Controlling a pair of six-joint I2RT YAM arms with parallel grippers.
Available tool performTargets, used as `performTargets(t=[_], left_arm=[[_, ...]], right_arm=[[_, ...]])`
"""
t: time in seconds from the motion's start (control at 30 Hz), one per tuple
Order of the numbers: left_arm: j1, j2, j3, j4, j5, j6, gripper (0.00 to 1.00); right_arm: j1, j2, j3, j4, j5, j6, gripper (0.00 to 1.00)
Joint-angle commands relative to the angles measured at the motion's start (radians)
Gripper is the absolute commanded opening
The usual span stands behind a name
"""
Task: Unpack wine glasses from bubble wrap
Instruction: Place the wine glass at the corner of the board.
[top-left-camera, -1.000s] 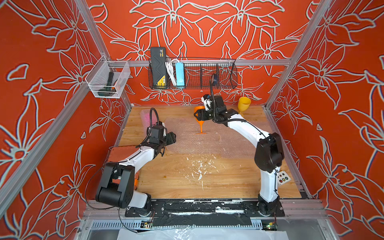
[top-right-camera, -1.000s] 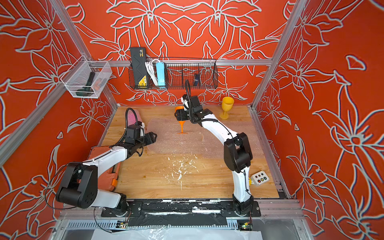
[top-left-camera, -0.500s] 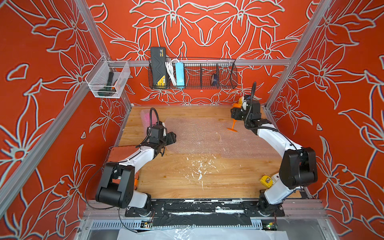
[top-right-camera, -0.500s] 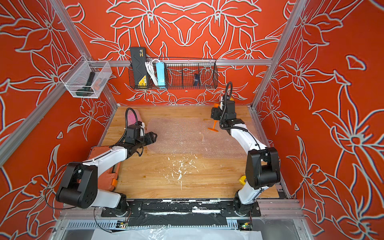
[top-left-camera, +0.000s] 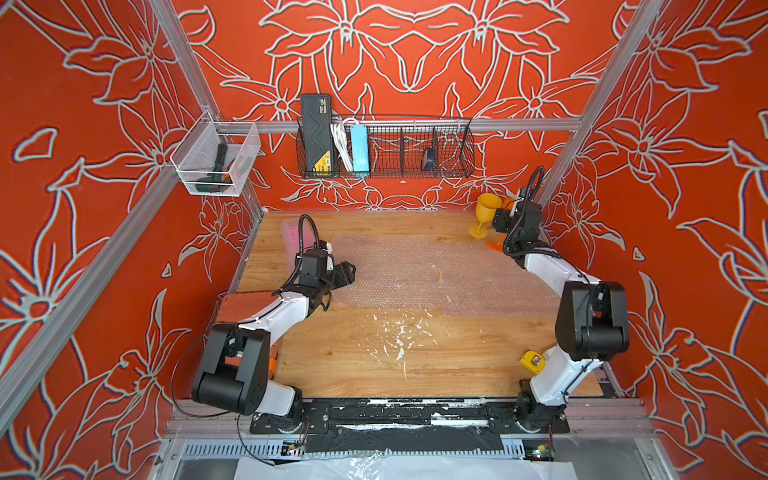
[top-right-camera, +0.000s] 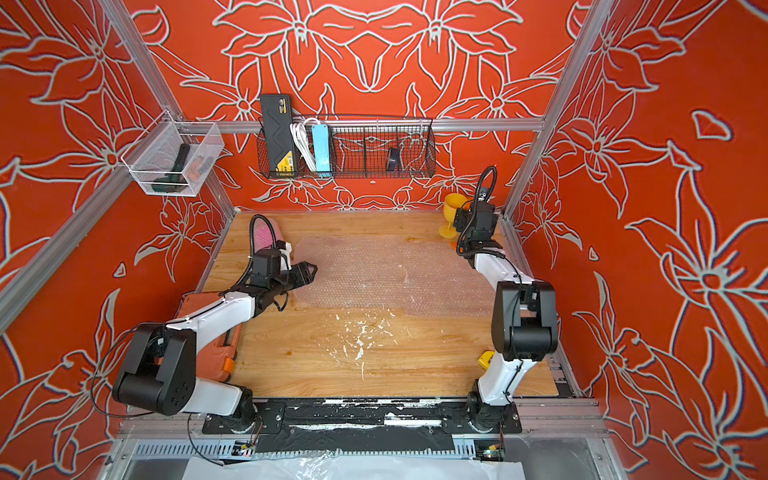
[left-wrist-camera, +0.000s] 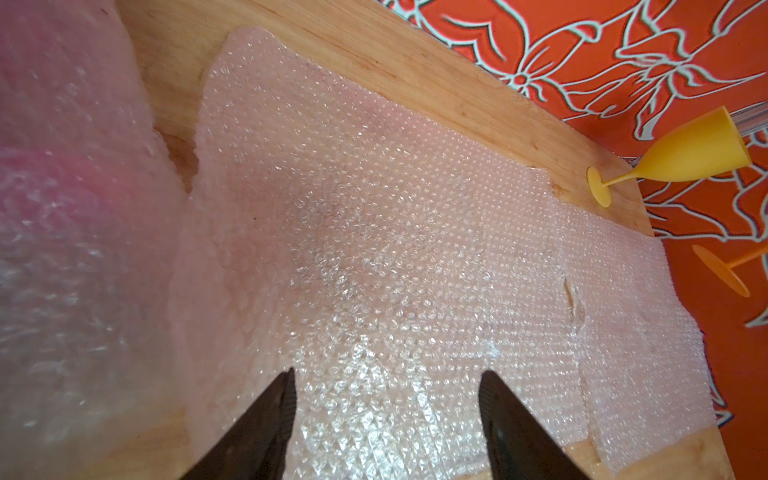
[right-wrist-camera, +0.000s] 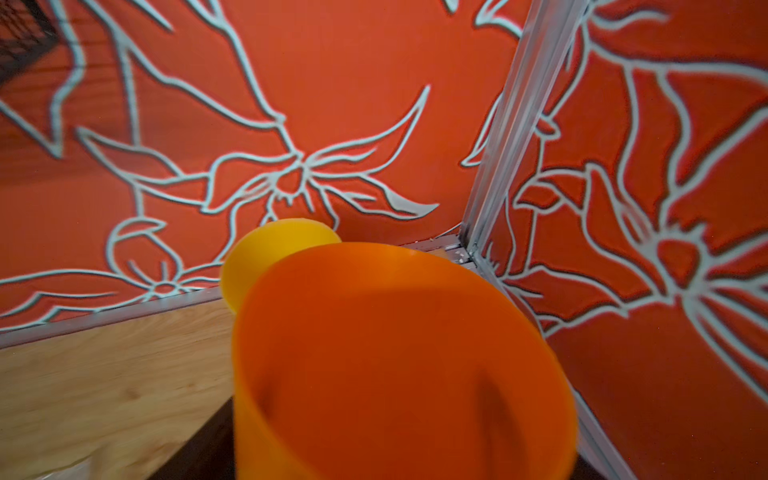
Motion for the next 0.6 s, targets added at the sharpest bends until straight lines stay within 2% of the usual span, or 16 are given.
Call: performTargets(t=[0.0,0.17,0.57], left_arm=[[0.005,0.022,0.017,0.019,0.022,-0.004,0.68],[0.005,0.035,0.024,0.036,0.064,-0.019,0.69],[0.005,0.068,0.038,0.035,0.090,-0.021,0.69]], right_arm=[[-0.021,0.066,0.060,0.141,0.099,-0.066,0.82],[-0.049,0.177,0.117,0.259,0.107,-0.100,0.81],[-0.079,0.420,0.339,0.373,0.063,-0.241,0.82]])
